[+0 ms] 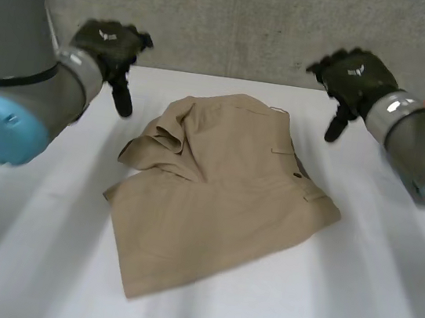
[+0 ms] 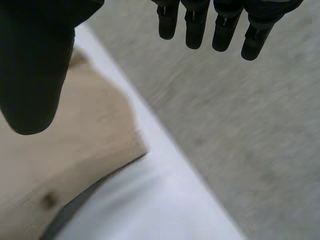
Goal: Fold the laundry.
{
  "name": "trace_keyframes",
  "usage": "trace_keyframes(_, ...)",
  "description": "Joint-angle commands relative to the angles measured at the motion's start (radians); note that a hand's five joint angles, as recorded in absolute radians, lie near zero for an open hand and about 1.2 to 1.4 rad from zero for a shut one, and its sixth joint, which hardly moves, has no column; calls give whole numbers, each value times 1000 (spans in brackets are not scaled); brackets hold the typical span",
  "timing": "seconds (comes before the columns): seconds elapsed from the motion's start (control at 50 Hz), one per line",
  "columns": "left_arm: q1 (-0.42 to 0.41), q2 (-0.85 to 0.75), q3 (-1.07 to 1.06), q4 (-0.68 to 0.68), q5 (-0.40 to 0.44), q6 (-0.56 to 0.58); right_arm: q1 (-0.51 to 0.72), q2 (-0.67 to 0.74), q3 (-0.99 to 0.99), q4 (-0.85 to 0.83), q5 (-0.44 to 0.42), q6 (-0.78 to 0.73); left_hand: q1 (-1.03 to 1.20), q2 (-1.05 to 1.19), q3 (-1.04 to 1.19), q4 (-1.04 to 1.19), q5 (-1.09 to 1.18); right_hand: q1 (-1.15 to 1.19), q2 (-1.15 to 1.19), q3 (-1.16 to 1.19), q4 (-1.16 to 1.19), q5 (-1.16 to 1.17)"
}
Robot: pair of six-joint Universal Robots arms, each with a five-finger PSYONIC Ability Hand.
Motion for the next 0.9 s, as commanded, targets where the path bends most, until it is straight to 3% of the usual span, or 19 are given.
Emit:
trace_keyframes(0.02, -41, 182, -382, -107, 196, -5, -87, -55, 218, 211, -148, -159, -12, -28, -33, -22, -46, 8, 26, 21, 23, 10)
trace_keyframes(0.08, -57, 208, -488, -121, 230, -3, -106, -58, 295, 221, -173, -225, -12, -28, -33, -22, -46, 50, 67, 62, 64, 52)
trace_keyframes(0.16, -87, 221, -623, -94, 258, 14, -127, -51, 396, 165, -202, -314, -12, -28, -33, -22, -46, 281, 299, 294, 295, 283)
trace_keyframes(0.32, -153, 158, -749, 18, 183, 45, -169, -26, 510, 4, -259, -367, 338, 322, 317, 328, 304, 686, 704, 699, 701, 688)
trace_keyframes(0.46, -160, 156, -757, 77, 150, 29, -190, -29, 574, -134, -271, -312, 470, 454, 449, 460, 436, 831, 848, 843, 845, 833)
trace_keyframes(0.58, -167, 150, -759, 97, 146, 25, -190, -12, 612, -198, -276, -301, 544, 528, 523, 534, 510, 813, 831, 826, 827, 815)
trace_keyframes(0.66, -173, 129, -754, 107, 130, 26, -181, 1, 622, -241, -283, -296, 330, 314, 309, 320, 296, 696, 714, 709, 710, 698)
trace_keyframes(0.72, -175, 109, -752, 126, 106, 29, -174, 11, 632, -299, -286, -284, 192, 176, 171, 182, 158, 377, 395, 390, 391, 379)
trace_keyframes(0.9, -183, 89, -737, 190, 38, 38, -158, 31, 643, -425, -280, -249, 150, 135, 129, 140, 117, 296, 314, 309, 311, 298)
